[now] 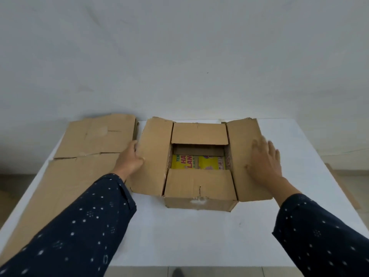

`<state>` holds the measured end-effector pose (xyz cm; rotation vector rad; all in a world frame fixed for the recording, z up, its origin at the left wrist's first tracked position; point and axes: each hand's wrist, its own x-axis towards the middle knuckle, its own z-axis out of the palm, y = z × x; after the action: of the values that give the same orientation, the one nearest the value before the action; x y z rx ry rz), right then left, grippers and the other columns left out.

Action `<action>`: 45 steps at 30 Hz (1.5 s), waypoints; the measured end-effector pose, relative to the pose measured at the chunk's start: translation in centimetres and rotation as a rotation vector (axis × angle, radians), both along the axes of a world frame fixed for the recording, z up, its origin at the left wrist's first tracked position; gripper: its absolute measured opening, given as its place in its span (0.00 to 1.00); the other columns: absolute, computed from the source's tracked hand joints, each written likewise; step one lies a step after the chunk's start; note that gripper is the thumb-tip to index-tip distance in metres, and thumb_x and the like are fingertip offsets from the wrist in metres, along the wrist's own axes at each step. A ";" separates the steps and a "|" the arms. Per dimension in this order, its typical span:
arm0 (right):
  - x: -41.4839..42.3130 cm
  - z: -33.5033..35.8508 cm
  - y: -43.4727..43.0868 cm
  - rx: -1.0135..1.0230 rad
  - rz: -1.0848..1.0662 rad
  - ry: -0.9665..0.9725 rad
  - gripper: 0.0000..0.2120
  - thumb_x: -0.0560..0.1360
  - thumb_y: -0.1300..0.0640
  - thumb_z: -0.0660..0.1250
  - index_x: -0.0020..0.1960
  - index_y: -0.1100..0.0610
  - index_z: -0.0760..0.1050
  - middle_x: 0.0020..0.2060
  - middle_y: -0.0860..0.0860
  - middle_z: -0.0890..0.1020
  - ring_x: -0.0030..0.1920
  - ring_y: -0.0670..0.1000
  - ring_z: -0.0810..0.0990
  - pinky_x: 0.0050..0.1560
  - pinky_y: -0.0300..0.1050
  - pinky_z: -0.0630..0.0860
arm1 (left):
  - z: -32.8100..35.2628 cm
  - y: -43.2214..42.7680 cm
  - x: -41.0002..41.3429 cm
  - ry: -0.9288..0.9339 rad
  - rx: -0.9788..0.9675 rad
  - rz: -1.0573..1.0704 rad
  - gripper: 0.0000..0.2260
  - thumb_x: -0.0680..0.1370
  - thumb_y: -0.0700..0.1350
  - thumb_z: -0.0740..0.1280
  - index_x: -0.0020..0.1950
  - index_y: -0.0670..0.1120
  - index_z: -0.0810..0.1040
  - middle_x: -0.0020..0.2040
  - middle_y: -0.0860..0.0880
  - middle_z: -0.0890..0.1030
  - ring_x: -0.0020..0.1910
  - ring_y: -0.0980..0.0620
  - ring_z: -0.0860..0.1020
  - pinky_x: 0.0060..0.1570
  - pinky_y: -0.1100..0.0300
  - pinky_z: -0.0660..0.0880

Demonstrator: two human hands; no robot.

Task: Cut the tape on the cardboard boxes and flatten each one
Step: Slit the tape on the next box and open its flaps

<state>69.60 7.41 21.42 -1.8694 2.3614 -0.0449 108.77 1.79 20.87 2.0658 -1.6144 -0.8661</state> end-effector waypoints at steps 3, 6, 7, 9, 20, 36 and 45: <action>2.4 -1.5 -0.1 0.028 0.278 0.051 0.30 0.80 0.60 0.58 0.80 0.52 0.52 0.79 0.53 0.53 0.79 0.57 0.46 0.78 0.60 0.46 | -1.1 0.4 -1.4 -0.443 -0.079 -0.241 0.31 0.79 0.38 0.66 0.80 0.54 0.60 0.81 0.45 0.56 0.78 0.40 0.59 0.74 0.44 0.61; 4.8 -2.9 -0.2 0.187 0.370 -0.087 0.24 0.84 0.53 0.53 0.79 0.46 0.56 0.78 0.46 0.61 0.80 0.52 0.45 0.74 0.70 0.41 | -2.3 0.6 -4.3 -0.361 -0.091 -0.414 0.29 0.80 0.33 0.61 0.80 0.49 0.62 0.81 0.47 0.56 0.80 0.45 0.54 0.78 0.48 0.54; 5.4 -3.2 -0.3 0.263 0.359 -0.109 0.22 0.85 0.48 0.49 0.78 0.44 0.58 0.77 0.46 0.64 0.80 0.51 0.45 0.71 0.72 0.37 | -2.7 0.8 -5.2 -0.259 -0.056 -0.395 0.29 0.80 0.33 0.60 0.80 0.47 0.61 0.81 0.48 0.57 0.80 0.47 0.55 0.78 0.50 0.56; 6.2 -3.3 -0.4 0.377 0.335 -0.115 0.24 0.83 0.40 0.43 0.75 0.43 0.65 0.73 0.48 0.70 0.79 0.54 0.51 0.69 0.74 0.35 | -3.4 0.7 -6.5 -0.112 -0.044 -0.314 0.26 0.81 0.35 0.61 0.79 0.45 0.62 0.80 0.47 0.60 0.78 0.48 0.60 0.76 0.53 0.61; 2.3 3.9 -2.1 0.816 0.419 -0.690 0.28 0.70 0.38 0.71 0.69 0.36 0.72 0.78 0.44 0.55 0.77 0.45 0.50 0.75 0.49 0.49 | -3.5 -5.6 -6.1 -0.118 -0.010 -0.242 0.13 0.79 0.51 0.67 0.63 0.53 0.74 0.67 0.47 0.68 0.70 0.41 0.63 0.63 0.48 0.66; 4.1 -1.4 -8.7 -0.049 0.276 0.034 0.43 0.73 0.37 0.67 0.79 0.48 0.48 0.78 0.55 0.34 0.76 0.64 0.52 0.72 0.65 0.60 | -4.8 -8.6 -8.0 -0.344 -0.039 -0.211 0.30 0.74 0.48 0.73 0.73 0.49 0.66 0.73 0.46 0.64 0.70 0.38 0.63 0.65 0.40 0.67; 3.3 -0.6 -18.8 0.161 0.275 -0.032 0.42 0.76 0.39 0.65 0.80 0.46 0.43 0.79 0.52 0.35 0.79 0.61 0.48 0.73 0.68 0.54 | -3.7 -9.7 -4.6 0.038 0.139 0.277 0.32 0.81 0.56 0.64 0.79 0.44 0.57 0.75 0.41 0.66 0.72 0.37 0.67 0.66 0.46 0.67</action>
<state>72.91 -11.44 20.86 -2.0744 1.9999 0.1366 104.14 -7.95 17.13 2.2843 -1.2394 -0.9329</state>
